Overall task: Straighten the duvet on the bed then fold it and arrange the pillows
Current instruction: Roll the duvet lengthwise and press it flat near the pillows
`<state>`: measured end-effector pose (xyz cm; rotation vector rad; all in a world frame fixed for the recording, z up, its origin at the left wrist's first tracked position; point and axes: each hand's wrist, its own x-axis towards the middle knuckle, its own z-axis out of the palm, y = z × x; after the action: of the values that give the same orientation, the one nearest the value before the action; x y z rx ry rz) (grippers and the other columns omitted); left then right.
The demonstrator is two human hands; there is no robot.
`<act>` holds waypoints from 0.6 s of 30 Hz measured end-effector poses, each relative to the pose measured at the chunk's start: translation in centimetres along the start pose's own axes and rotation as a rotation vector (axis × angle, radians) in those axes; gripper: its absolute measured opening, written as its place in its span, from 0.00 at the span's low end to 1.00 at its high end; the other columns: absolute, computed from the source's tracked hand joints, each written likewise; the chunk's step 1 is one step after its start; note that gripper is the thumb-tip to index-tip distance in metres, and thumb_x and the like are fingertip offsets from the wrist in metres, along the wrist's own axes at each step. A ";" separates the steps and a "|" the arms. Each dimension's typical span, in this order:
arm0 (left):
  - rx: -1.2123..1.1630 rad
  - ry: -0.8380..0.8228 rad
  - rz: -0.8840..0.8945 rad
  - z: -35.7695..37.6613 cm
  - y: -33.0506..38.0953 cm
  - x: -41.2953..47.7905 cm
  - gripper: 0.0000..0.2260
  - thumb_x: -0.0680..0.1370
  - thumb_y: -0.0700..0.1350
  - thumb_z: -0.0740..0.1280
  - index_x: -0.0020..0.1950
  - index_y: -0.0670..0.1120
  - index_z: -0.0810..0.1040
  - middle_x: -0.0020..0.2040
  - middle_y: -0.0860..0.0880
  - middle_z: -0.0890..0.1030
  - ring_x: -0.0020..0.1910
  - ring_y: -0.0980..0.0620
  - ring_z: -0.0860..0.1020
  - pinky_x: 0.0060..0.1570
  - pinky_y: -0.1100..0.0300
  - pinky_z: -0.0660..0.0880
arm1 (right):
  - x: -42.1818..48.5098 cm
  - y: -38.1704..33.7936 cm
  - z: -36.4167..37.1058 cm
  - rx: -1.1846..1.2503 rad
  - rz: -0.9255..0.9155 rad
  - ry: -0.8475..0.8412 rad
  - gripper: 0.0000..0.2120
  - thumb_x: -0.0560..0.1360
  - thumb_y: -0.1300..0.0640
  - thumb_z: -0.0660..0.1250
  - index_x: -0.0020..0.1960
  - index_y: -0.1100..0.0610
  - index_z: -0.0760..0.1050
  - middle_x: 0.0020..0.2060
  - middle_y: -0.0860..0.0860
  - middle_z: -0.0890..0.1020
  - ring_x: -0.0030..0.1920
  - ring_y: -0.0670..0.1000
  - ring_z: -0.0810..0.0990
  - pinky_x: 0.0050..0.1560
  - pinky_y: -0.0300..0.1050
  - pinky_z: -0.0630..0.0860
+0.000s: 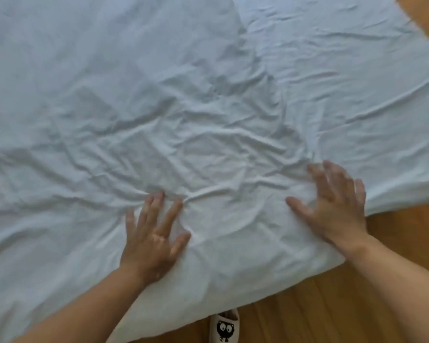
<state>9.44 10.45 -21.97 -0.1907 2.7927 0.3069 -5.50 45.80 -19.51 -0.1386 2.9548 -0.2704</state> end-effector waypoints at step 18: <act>0.117 -0.261 0.097 -0.2 6.8 4.1 0.33 0.79 0.71 0.41 0.78 0.62 0.29 0.78 0.51 0.26 0.77 0.47 0.25 0.75 0.38 0.32 | -1.2 2.2 -2.7 0.625 0.275 -0.546 0.19 0.64 0.50 0.83 0.51 0.48 0.80 0.48 0.43 0.84 0.49 0.47 0.82 0.45 0.45 0.77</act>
<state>4.40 16.59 -21.83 0.0119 2.5547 0.1754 -4.97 48.57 -17.12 0.2357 2.1952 -0.9218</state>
